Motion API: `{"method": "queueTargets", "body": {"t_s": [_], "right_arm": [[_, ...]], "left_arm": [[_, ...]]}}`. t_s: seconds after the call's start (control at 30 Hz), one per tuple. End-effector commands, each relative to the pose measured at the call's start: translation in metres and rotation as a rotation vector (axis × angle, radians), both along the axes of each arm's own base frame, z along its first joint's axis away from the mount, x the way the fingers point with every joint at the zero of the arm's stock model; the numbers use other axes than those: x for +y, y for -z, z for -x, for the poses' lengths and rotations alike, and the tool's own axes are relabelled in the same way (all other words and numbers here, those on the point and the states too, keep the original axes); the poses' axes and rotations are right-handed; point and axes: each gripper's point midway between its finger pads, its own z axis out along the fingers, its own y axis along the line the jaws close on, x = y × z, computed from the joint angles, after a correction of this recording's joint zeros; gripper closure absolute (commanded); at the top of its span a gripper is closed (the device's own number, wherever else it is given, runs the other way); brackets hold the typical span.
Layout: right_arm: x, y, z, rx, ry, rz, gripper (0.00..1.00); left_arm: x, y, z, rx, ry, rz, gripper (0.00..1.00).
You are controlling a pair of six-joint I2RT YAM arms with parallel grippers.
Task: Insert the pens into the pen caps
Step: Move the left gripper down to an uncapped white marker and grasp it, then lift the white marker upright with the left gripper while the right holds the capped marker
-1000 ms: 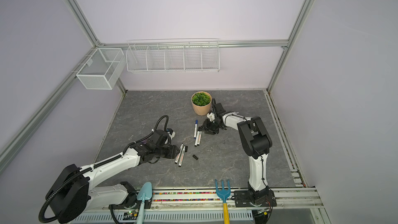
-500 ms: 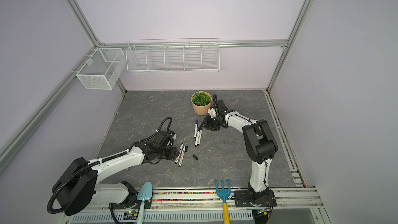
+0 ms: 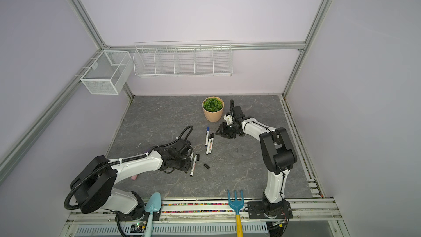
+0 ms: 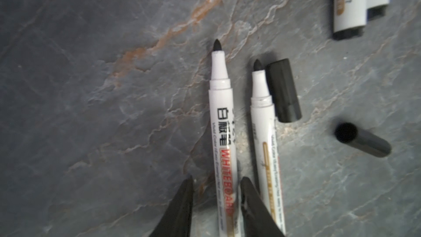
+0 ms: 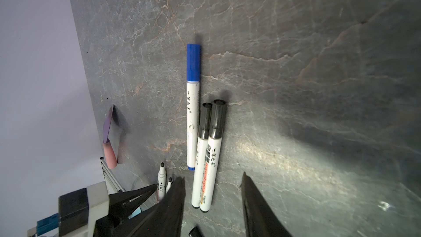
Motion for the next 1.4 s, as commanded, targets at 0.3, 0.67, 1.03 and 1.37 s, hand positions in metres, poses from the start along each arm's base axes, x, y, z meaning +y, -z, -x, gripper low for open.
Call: {"method": "queueTargets", "body": {"t_s": [0.3,0.67,1.03,1.37], "right_arm": [[-0.003,-0.03,0.004,-0.089,-0.05,-0.009,0.56],[0.054,-0.09,0.03,-0.216,-0.289,-0.195,0.55],[0.089,-0.114,0.03,-0.258,-0.361,-0.259,0.55],[0.101,-0.111,0.029,-0.247,-0.387,-0.274,0.66]], "left_arm": [[-0.011,0.003,-0.011,0.017,-0.041,0.025,1.0],[-0.048,-0.114,-0.074,-0.332,0.007,0.395,1.0],[-0.08,-0.149,-0.082,-0.392,0.066,0.585,1.0],[-0.09,-0.158,-0.089,-0.417,0.072,0.642,1.0]]}}
